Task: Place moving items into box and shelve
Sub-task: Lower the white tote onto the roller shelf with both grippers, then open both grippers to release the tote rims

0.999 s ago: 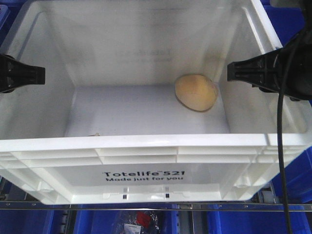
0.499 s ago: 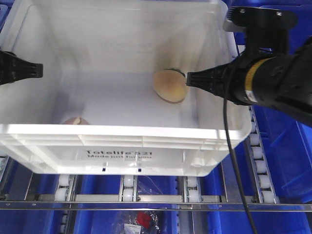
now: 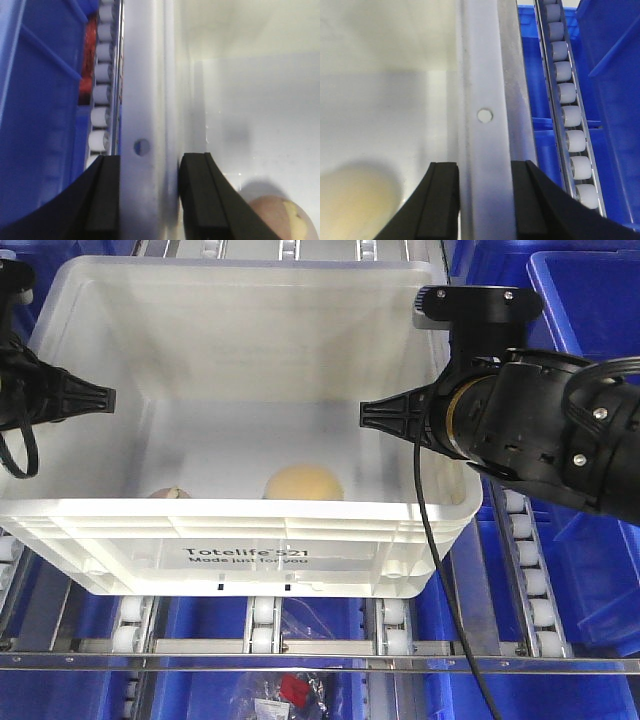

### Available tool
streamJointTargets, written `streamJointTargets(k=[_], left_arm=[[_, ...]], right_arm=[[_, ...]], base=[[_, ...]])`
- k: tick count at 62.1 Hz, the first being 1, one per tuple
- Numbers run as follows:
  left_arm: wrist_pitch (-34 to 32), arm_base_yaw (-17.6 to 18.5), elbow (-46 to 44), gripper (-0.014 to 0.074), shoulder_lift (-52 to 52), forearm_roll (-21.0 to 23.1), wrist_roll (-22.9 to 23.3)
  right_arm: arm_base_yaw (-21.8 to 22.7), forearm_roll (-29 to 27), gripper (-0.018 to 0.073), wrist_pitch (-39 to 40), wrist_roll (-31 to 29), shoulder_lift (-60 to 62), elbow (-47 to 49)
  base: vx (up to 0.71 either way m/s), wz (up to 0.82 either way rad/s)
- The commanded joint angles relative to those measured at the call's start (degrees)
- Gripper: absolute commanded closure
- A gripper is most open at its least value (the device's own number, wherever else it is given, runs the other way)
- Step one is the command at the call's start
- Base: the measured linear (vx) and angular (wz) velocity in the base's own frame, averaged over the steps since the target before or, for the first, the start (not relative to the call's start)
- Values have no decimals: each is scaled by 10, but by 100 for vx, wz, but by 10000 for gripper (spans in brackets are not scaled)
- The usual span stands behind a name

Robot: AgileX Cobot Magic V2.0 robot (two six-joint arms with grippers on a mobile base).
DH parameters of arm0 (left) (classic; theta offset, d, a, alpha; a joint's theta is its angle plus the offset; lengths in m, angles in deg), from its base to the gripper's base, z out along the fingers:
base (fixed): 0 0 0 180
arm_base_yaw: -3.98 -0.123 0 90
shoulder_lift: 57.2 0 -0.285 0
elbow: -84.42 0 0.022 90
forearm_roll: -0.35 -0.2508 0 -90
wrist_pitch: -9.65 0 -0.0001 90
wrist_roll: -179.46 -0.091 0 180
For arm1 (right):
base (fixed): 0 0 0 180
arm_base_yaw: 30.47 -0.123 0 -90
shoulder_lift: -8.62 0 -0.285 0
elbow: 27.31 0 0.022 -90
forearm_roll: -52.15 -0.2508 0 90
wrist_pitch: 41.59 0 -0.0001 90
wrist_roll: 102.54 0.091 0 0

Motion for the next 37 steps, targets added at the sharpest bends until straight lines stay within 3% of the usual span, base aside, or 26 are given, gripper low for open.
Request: streamJointTargets(k=[1,9,18,27,37], left_arm=[[-55,7,-21,208,-17,3,-20],[-45,7,-21,116,-21,5,-26],[-29,7,-21,56,-36,28,-71],[-17,8,-21,52,-78,62,-104],[16,10,-21,52,-151,147,-201]], right_arm=[[-4,87,244,74,-11,20,27],[-4,87,87,74,-11,22,27],[-4,76,-41,71,-12,35,27],[-4,48,-66,72,-41,70,27],[-6,-34,-48,66,-163,117,27]], base=[[0,0],[0,0],[0,0],[0,0],[0,0]])
